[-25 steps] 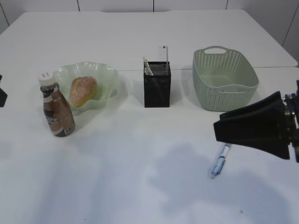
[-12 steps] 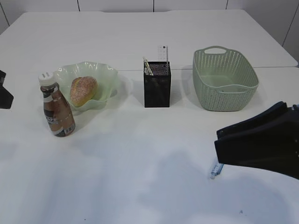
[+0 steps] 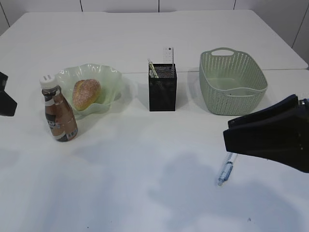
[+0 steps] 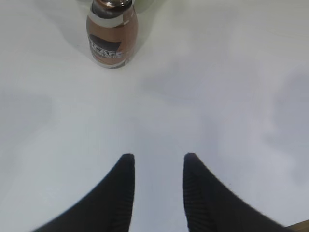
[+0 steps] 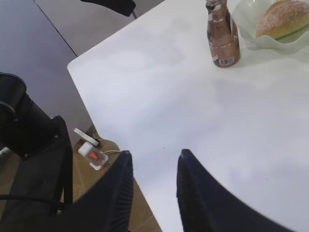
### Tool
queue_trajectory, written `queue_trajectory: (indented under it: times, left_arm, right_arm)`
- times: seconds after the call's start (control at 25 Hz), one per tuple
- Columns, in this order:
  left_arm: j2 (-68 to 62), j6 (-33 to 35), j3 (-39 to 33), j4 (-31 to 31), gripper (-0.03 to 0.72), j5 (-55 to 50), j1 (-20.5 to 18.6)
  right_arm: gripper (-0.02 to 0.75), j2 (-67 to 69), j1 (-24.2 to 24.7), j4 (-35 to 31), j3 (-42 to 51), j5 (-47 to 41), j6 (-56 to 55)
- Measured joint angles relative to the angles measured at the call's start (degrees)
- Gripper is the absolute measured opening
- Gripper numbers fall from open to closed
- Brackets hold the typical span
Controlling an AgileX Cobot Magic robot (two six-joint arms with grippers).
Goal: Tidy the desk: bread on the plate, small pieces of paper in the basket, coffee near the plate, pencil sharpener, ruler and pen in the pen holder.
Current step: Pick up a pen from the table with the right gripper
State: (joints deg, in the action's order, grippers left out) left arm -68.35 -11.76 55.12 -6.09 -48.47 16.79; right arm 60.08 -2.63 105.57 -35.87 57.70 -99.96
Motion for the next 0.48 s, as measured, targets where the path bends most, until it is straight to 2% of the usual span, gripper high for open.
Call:
queue_trajectory:
  times: [0.16, 0.24, 0.28, 0.48]
  left_arm:
    - [0.0, 0.0, 0.0, 0.0, 0.239, -0.2, 0.0]
    - [0.0, 0.0, 0.0, 0.0, 0.239, -0.28, 0.0]
    - [0.0, 0.0, 0.0, 0.0, 0.239, -0.34, 0.0]
    - [0.0, 0.0, 0.0, 0.0, 0.239, -0.42, 0.0]
  right_arm:
    - [0.26, 0.0, 0.0, 0.0, 2.88, -5.93, 3.41]
    - [0.26, 0.0, 0.0, 0.0, 4.25, -6.23, 3.55]
    - [0.26, 0.0, 0.0, 0.0, 7.41, -10.93, 6.33]
    - [0.26, -0.12, 0.0, 0.0, 8.19, -16.43, 8.41]
